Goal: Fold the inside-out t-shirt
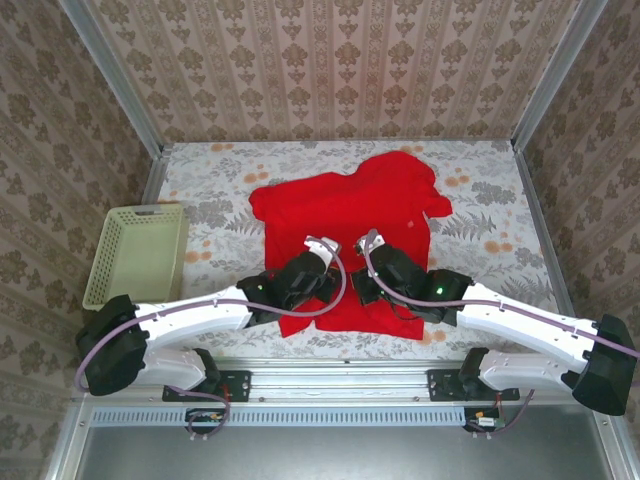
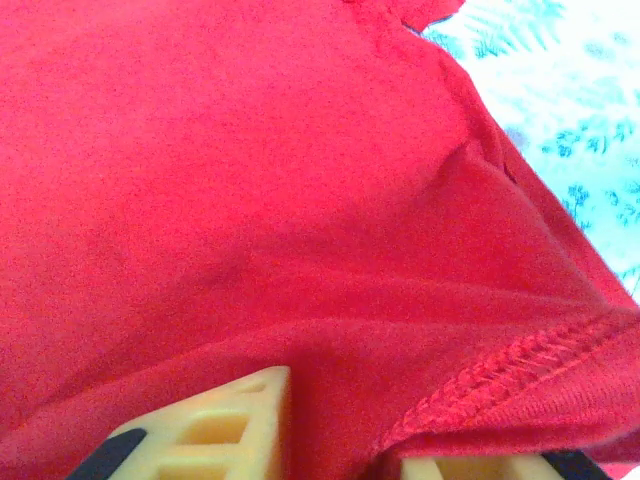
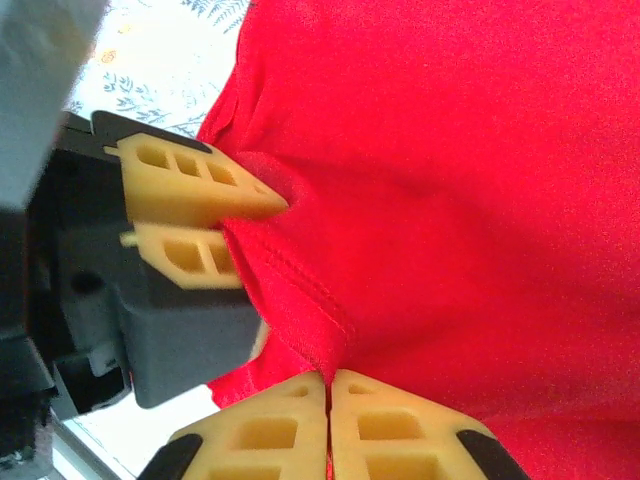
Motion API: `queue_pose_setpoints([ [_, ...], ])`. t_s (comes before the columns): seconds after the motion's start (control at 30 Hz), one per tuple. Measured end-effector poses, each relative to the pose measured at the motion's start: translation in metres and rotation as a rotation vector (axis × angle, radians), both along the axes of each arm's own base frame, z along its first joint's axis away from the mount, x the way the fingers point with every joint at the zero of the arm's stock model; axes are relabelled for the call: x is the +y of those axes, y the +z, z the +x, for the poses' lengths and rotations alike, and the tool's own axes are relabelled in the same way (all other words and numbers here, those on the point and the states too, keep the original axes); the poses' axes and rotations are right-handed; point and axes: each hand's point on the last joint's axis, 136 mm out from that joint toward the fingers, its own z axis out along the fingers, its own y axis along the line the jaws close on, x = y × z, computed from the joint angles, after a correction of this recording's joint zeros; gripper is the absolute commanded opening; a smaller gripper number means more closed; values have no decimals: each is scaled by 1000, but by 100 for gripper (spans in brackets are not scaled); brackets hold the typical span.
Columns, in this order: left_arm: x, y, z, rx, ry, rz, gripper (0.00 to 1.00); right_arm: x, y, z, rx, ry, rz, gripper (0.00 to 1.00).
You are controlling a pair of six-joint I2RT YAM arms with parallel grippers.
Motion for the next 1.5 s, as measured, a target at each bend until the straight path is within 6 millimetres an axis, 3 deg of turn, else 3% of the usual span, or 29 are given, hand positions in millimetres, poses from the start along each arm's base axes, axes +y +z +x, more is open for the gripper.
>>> queue_pose_setpoints([
  [0.17,7,4,10,6,34,-17,1,0,-5,1,-1,-8,12,34],
  [0.33,9,14,14,13,38,-32,0,-1,-24,-8,-10,17,21,53],
  [0.57,0,44,17,-3,15,-92,0,29,-60,-49,-53,199,39,55],
  [0.77,3,48,16,4,7,-89,0,46,-103,-58,-62,264,-10,55],
  [1.13,12,61,12,-2,1,-101,2,58,-140,-39,-115,260,-87,56],
  [1.3,14,73,11,-14,-4,-119,2,51,-147,-13,-141,173,-121,56],
  [1.5,16,77,10,-13,-11,-116,2,34,-140,26,-190,33,-121,56],
])
